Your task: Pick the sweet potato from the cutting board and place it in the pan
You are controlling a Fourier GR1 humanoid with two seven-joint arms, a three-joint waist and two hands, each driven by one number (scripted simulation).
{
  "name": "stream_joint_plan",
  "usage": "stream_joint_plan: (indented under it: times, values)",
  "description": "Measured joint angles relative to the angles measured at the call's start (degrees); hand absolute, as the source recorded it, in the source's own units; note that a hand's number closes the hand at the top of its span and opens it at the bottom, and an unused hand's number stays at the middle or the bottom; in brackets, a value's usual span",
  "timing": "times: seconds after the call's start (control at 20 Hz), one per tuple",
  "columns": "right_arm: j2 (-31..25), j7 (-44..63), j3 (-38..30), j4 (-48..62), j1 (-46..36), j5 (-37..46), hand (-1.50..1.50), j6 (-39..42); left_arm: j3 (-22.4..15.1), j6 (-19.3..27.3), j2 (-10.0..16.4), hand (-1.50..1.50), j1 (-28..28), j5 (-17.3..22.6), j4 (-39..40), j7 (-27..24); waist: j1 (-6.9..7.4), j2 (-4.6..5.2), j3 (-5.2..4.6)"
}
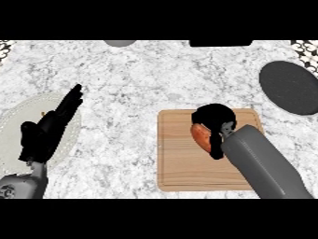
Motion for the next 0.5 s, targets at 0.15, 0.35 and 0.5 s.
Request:
stream_joint_plan:
  times: [0.15, 0.35, 0.5]
  values:
    - [-1.7, 0.8, -3.8, -7.0, 4.3, 0.5, 1.5, -9.6, 0.9, 0.7, 0.1, 0.0, 1.4, 0.1, -0.1, 0.2, -2.14, -0.6, 0.12]
    - [-4.4, 0.9, -6.7, -18.2, 10.3, 2.9, 1.5, -21.2, 1.9, 0.9, 0.7, 0.0, 2.4, 0.3, -0.6, 0.2, -3.28, -0.85, 0.15]
    - [-6.0, 1.1, -8.2, -28.0, 14.1, 5.0, 1.5, -27.9, 2.0, 0.9, 0.7, 0.0, 2.8, 0.2, -0.5, -0.1, -3.54, -0.8, 0.11]
